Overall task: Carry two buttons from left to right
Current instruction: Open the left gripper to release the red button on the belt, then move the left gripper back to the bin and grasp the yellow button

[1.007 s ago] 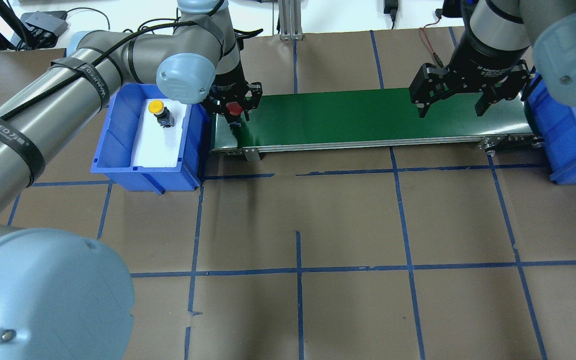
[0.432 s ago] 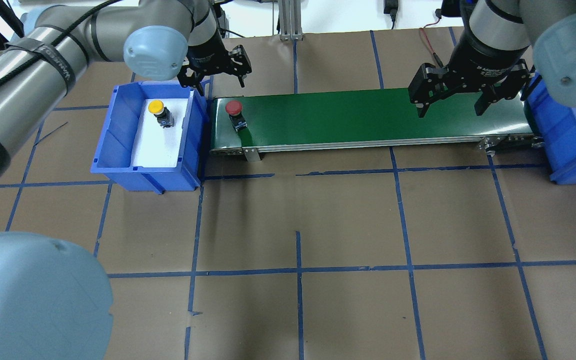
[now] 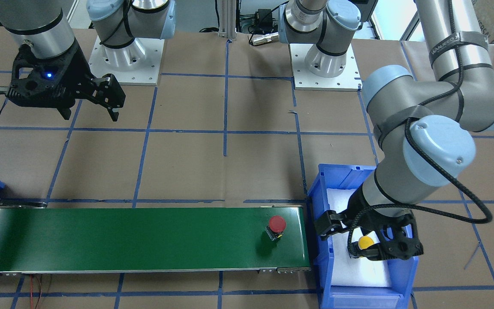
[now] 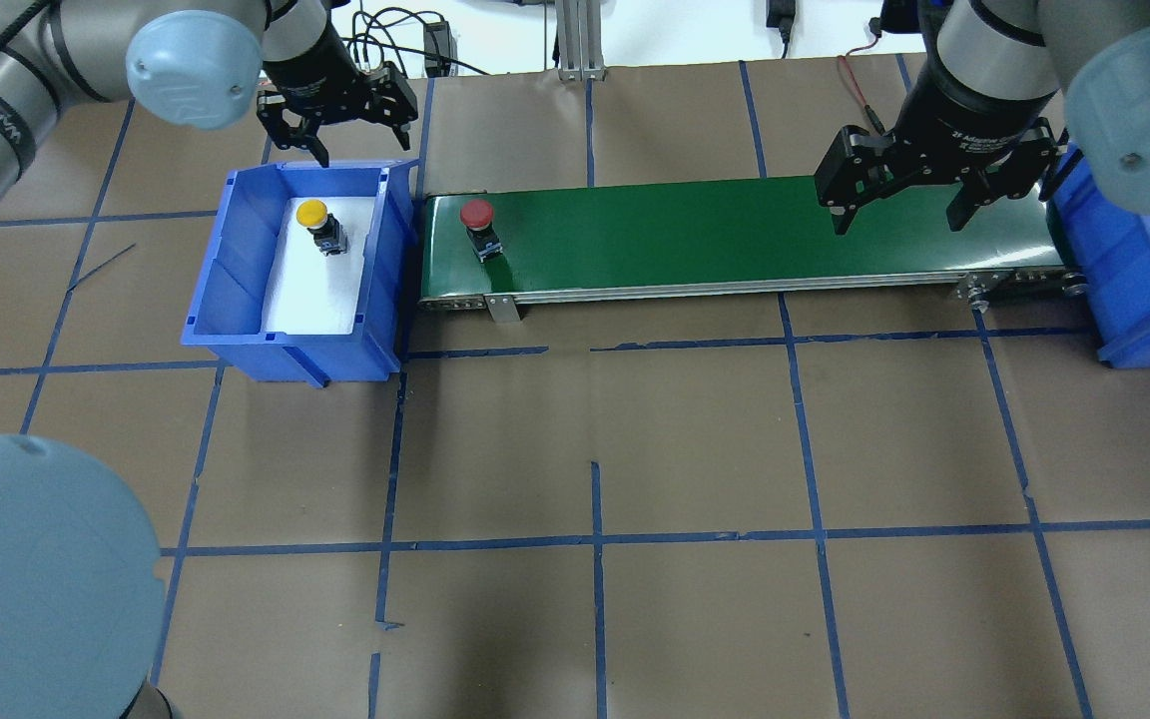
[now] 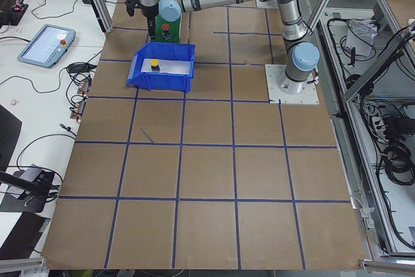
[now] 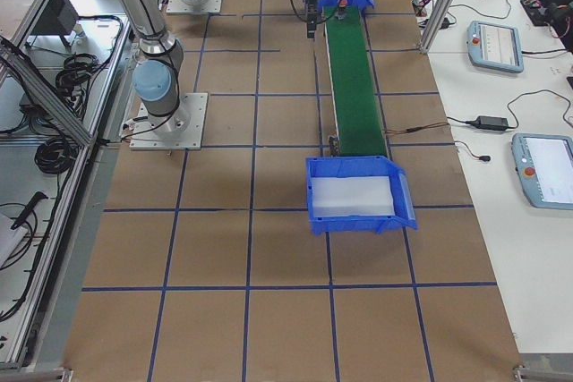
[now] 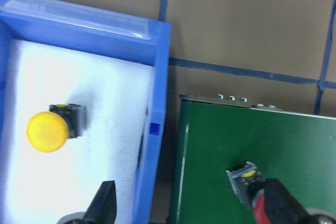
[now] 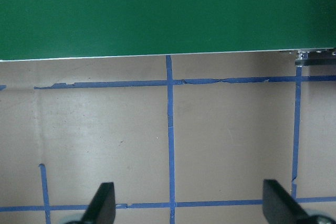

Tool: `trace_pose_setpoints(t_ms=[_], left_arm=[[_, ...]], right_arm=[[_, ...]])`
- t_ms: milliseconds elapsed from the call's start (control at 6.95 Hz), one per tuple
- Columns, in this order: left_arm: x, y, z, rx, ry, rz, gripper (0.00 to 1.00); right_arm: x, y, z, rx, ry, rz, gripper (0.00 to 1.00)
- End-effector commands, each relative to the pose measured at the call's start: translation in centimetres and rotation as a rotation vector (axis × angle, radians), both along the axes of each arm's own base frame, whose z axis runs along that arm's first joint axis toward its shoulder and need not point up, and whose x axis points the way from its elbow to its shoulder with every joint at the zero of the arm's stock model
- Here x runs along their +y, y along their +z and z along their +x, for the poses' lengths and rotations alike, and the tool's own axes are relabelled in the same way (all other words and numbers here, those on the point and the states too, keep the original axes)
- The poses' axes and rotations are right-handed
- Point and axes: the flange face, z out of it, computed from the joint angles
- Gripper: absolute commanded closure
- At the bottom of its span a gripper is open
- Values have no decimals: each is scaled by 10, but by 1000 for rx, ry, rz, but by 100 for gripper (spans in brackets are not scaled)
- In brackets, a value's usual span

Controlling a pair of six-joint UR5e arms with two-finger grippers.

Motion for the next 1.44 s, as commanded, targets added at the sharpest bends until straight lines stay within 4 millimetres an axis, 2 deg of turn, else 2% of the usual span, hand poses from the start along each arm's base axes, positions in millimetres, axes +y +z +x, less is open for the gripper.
trace_pose_setpoints(t_ms=[0, 144, 432, 575, 719, 1151, 1295], left_arm=[[-14, -29, 49, -70, -80, 37, 0], [-15, -42, 75, -57, -94, 57, 0], [-6, -78, 80, -50, -88, 97, 0], [-5, -88, 90, -48, -60, 88, 0], [-6, -96, 90, -47, -54, 94, 0], [-8, -97, 85, -1, -17, 88, 0], [-8, -97, 85, -1, -25, 87, 3]], right_arm=[[0, 0, 1, -3, 2, 1, 0], [0, -2, 0, -3, 2, 4, 0], [-1, -1, 0, -4, 2, 1, 0], [0, -2, 0, -4, 2, 4, 0], [0, -2, 0, -4, 2, 4, 0], [-1, 0, -1, 3, -3, -2, 0], [-1, 0, -2, 3, -3, -1, 0]])
